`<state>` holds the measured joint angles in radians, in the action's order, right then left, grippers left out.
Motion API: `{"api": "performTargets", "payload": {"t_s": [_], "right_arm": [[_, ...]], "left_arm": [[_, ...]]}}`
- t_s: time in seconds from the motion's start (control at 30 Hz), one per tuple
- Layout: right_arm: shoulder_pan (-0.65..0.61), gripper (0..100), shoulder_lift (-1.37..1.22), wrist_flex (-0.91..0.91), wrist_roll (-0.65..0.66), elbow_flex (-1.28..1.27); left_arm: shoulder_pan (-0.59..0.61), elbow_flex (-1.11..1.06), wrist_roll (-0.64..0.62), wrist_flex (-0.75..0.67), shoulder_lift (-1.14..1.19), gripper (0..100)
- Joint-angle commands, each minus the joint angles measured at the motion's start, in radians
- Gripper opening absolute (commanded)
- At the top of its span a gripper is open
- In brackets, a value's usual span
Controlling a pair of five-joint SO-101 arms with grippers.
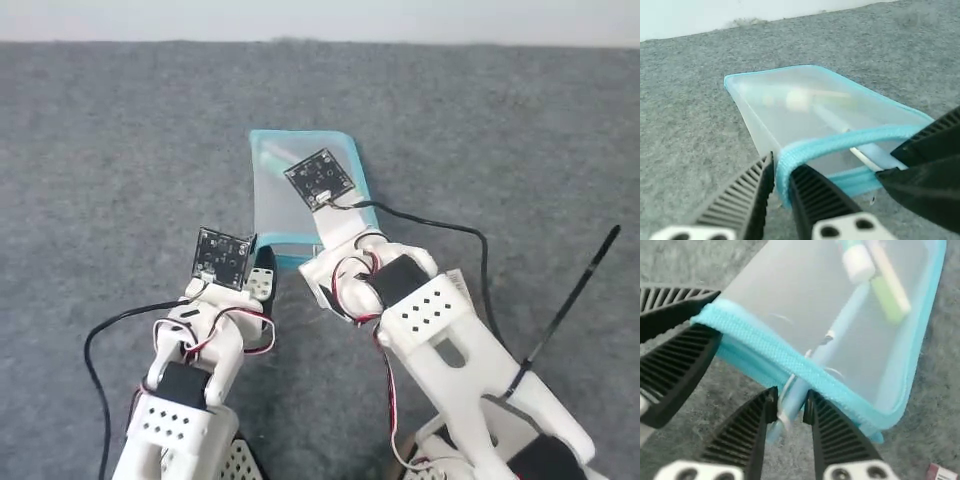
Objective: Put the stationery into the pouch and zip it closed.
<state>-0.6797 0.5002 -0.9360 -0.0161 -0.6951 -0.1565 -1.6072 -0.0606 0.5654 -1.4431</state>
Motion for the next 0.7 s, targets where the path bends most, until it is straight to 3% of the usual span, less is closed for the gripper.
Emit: {"api": "performTargets", "payload": {"t_s": [0.0,0.33,0.67], "right_arm": [[0.010,0.7,0.016,-0.013,0.048,0.009],[0.005,0.7,0.185,-0.030,0.117,-0.048],[0.010,0.9,0.041,0.185,0.104,-0.041]], "left_arm": [[-0.003,0.015,-0.015,-0.037,0.018,1],[-0.005,0.015,-0.015,-0.038,0.018,1],[-0.008,0.015,-0.015,-0.037,0.018,1]]}}
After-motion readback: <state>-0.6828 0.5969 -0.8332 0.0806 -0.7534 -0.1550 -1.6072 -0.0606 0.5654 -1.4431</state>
